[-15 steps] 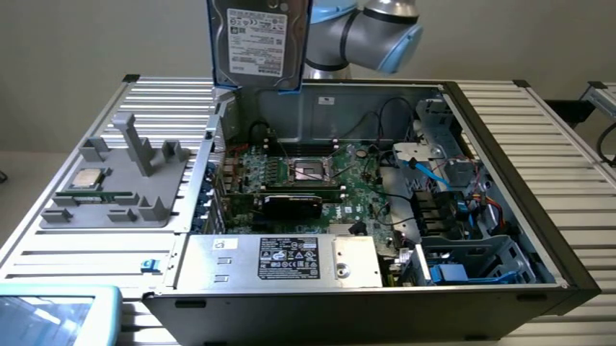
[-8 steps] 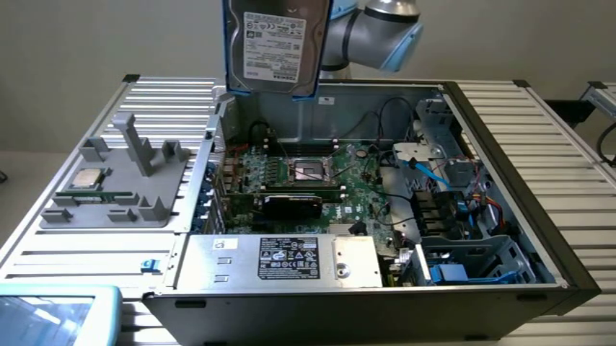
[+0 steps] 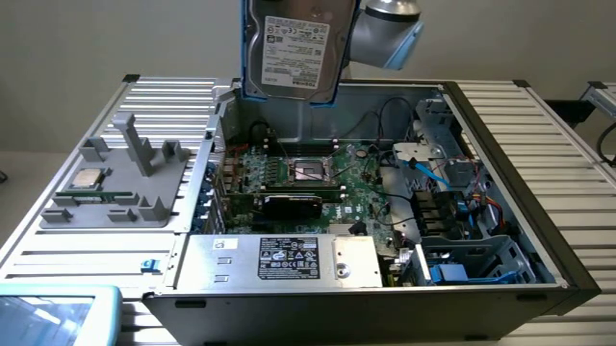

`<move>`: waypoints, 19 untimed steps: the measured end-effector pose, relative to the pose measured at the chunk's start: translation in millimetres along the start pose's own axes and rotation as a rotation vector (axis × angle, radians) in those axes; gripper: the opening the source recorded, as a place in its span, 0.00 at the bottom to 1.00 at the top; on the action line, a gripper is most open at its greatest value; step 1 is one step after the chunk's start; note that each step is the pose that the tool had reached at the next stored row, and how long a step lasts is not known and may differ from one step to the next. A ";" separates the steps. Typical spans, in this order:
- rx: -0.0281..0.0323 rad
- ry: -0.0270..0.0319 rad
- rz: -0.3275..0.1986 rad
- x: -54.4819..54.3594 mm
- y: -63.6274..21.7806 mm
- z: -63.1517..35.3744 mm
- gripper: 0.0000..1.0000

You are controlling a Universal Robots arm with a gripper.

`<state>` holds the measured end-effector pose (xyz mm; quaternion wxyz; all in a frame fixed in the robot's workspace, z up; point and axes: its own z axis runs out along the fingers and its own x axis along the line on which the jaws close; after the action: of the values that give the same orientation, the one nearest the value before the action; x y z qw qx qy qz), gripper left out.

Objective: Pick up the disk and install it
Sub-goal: 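Pick up the disk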

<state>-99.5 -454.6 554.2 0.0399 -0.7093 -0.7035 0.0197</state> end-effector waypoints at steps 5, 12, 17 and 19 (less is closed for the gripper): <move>0.0003 0.0000 0.000 -0.2 0.2 0.0 0.37; -0.0262 0.0030 -0.003 -7.4 7.1 -0.8 0.37; -0.0265 0.0078 -0.003 -21.3 20.0 -2.3 0.37; -0.0265 0.0097 -0.004 -26.8 25.3 -2.9 0.37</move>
<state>-74.4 -481.7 554.2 0.0339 -0.7085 -0.7048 0.0068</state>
